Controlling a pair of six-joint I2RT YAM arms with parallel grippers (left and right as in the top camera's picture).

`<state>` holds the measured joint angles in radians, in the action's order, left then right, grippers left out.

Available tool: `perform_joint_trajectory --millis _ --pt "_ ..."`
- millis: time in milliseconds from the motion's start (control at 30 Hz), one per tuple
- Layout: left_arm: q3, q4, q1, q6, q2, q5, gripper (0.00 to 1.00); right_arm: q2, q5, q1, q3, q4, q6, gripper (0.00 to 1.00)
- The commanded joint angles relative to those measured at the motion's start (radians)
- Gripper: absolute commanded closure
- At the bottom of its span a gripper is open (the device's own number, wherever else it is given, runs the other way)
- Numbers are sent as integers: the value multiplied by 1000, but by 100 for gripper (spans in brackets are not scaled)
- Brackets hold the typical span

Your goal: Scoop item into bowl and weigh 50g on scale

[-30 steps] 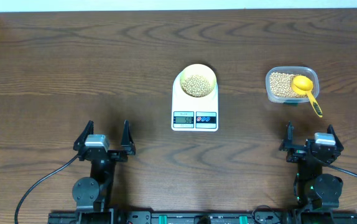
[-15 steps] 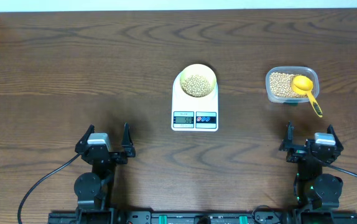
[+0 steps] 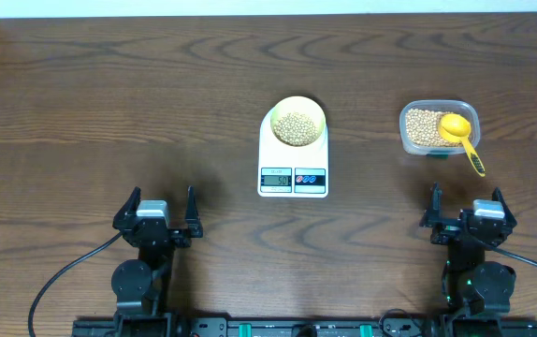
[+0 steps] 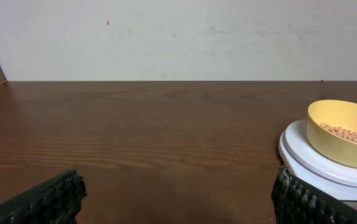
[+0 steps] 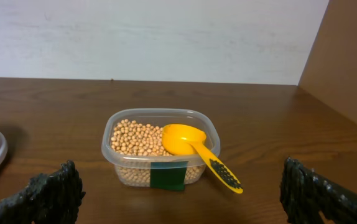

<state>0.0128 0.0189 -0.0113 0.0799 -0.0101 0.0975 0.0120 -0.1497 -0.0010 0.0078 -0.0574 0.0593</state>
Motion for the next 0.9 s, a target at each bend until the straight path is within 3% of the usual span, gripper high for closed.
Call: perform_joint_trajectory --millis 0,867 --pt "-9 47 -5 17 1 6 2 -6 2 -7 -2 -3 9 1" --pt "-9 45 -5 12 -10 7 2 -6 2 -7 -2 -3 9 1"
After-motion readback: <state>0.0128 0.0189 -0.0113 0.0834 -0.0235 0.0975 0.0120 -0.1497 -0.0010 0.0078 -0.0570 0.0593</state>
